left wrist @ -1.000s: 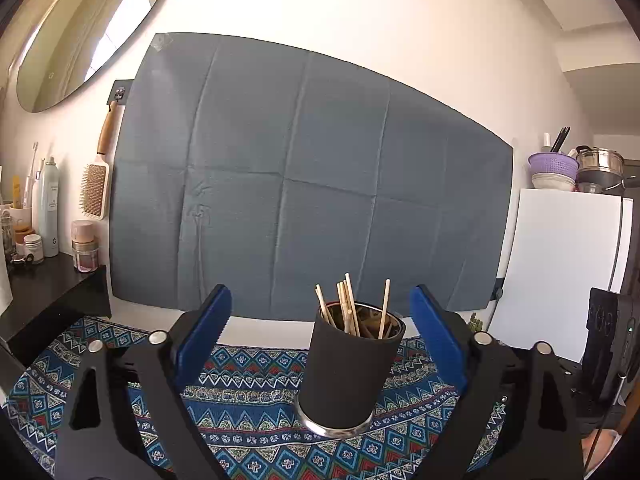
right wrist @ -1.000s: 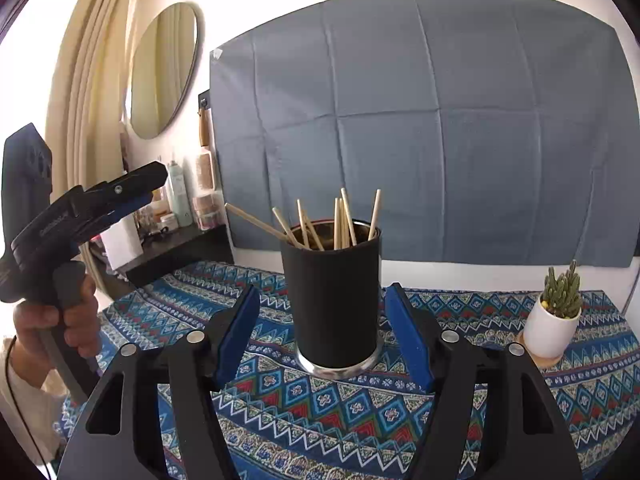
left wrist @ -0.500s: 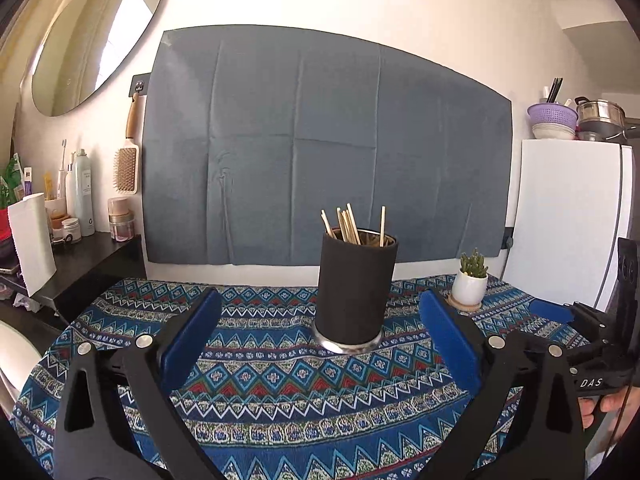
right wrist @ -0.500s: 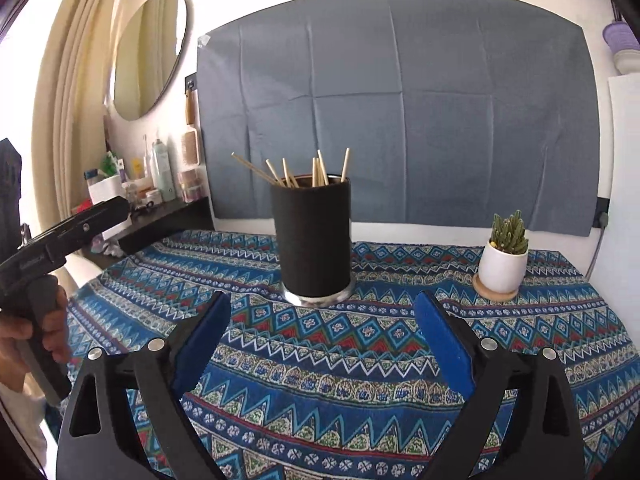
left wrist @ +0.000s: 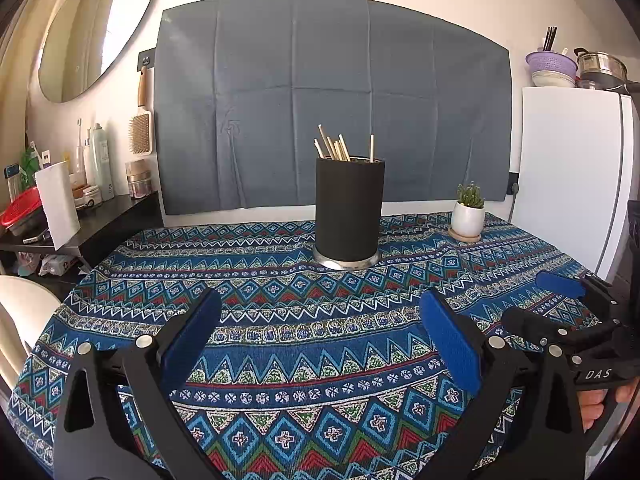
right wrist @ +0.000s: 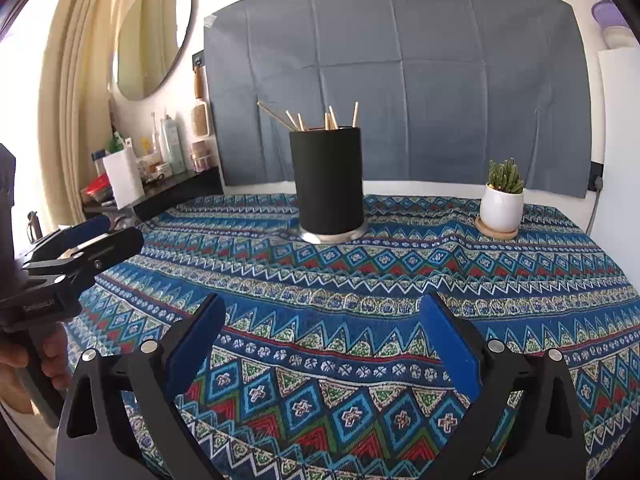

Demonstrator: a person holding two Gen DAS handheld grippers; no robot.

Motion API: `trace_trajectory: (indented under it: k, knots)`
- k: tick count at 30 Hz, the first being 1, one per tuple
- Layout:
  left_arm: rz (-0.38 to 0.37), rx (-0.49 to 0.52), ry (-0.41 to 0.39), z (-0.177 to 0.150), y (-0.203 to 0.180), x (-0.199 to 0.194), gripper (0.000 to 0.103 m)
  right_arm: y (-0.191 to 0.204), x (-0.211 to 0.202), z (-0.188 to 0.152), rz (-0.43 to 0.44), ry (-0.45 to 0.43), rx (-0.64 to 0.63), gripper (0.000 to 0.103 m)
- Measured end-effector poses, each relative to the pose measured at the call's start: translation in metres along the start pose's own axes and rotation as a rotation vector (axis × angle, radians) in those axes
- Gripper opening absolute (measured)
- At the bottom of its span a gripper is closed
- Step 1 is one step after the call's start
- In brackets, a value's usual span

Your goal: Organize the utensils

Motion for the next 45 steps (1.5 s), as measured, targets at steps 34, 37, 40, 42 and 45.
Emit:
trace_trajectory:
  k: [34, 37, 40, 42, 45]
  knots:
    - [-0.042, -0.010, 0.081, -0.048, -0.011, 0.015, 0.097, 0.010, -0.006, -0.029, -0.132, -0.066, -0.078, 0.095]
    - [-0.036, 0.000, 0.084, -0.048, -0.013, 0.016, 0.097, 0.008, -0.005, -0.029, -0.114, -0.058, -0.066, 0.095]
    - [-0.030, 0.014, 0.077, -0.049, -0.015, 0.015, 0.097, 0.007, -0.004, -0.029, -0.108, -0.054, -0.060, 0.095]
    - [-0.023, 0.019, 0.074, -0.049, -0.016, 0.015, 0.097, 0.007, -0.004, -0.029, -0.103, -0.052, -0.056, 0.095]
    - [-0.026, 0.025, 0.077, -0.050, -0.017, 0.014, 0.097, 0.006, -0.005, -0.029, -0.100, -0.055, -0.053, 0.095]
Point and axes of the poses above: each gripper's, at about its wrist camera, not at the fingertips, and x roughly the way its jaws point, y to its left, z to its top, the point moved 3 cm from there along x, roughly the way its jaws point, and after that the axes turned 9 degrees about y, right-handed, at the moved point
